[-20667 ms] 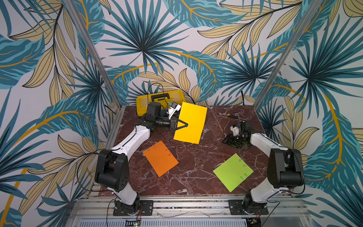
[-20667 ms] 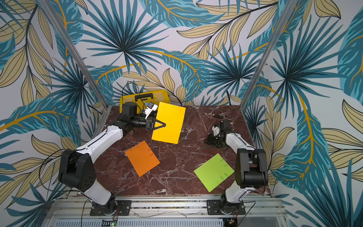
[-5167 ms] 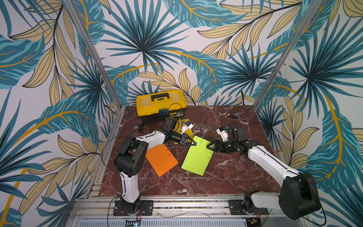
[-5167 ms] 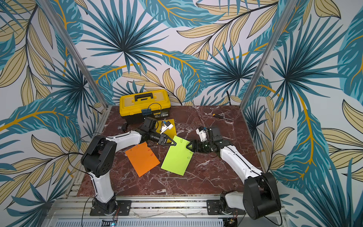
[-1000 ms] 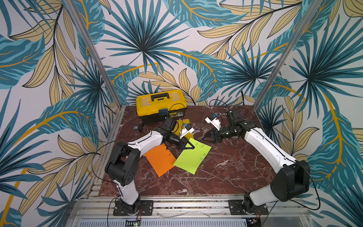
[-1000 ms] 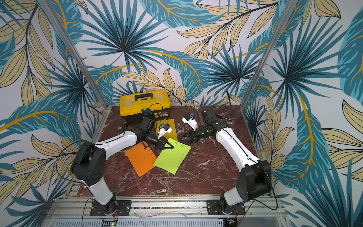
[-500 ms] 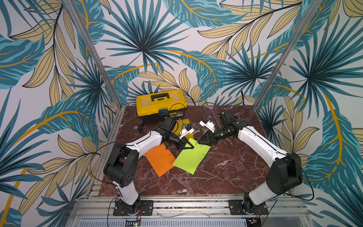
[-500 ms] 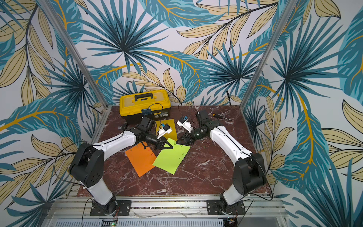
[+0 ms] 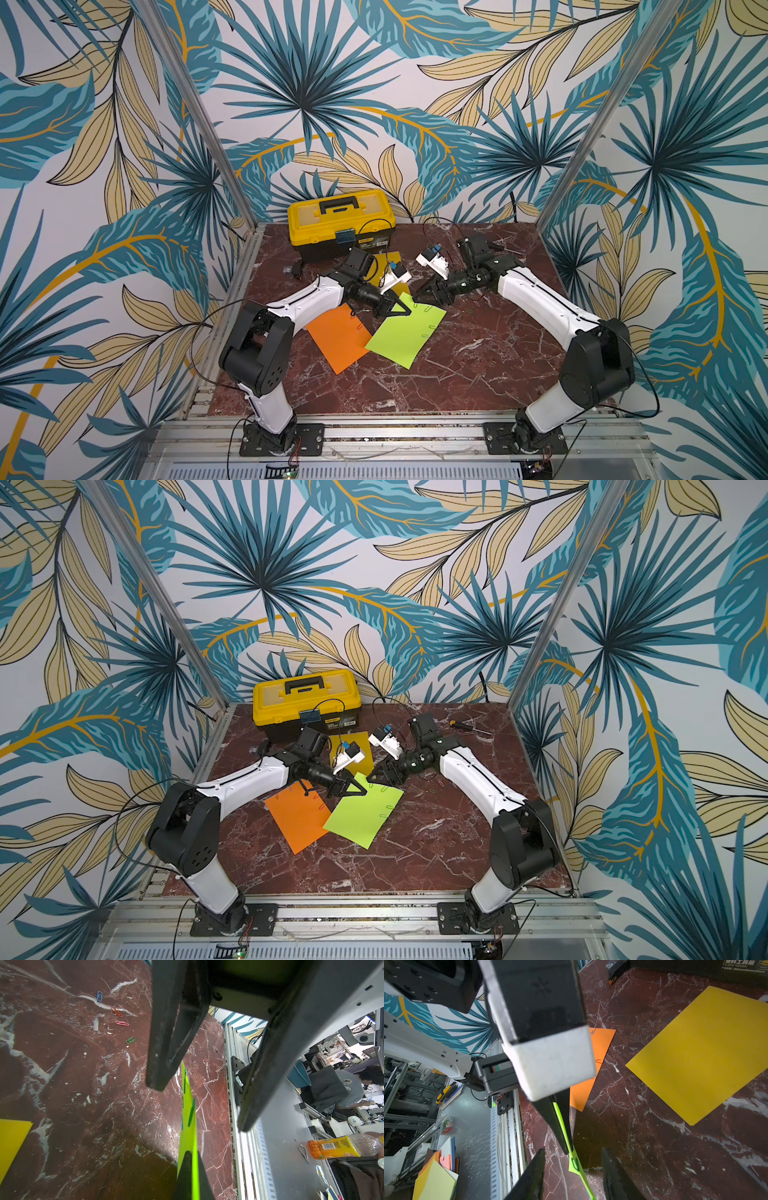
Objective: Unclip the paperclips from the documents
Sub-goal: Remove the paper clip from the document.
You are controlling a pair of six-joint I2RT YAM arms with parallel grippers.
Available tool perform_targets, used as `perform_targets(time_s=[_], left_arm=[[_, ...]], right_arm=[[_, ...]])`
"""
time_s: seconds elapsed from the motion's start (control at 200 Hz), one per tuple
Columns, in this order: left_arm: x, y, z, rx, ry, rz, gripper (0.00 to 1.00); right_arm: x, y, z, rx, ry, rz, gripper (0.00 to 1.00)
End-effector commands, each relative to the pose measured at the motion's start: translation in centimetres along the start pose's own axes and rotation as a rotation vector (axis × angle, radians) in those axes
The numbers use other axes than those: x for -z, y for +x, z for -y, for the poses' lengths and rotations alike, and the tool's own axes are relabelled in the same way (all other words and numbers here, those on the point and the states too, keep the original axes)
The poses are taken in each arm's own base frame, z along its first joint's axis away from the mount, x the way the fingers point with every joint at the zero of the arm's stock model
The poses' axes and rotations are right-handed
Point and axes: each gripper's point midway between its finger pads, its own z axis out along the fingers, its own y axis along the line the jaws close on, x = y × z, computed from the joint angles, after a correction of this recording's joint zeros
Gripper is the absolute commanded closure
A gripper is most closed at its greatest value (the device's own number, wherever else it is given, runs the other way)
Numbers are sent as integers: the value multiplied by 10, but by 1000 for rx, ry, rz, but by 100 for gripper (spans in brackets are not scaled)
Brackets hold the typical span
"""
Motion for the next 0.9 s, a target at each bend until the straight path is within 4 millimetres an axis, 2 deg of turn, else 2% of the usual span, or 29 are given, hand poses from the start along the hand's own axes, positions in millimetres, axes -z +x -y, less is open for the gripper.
perform_targets(time_s=[0.0, 0.426, 0.891], left_arm=[[5, -16, 12, -52, 15, 23, 100], [4, -12, 11, -40, 12, 18, 100], [3, -5, 9, -29, 4, 8, 100]], right_arm=[[-9, 9, -5, -27, -56, -10, 58], [-10, 16, -7, -47, -63, -15, 78], [-7, 15, -6, -59, -48, -1, 83]])
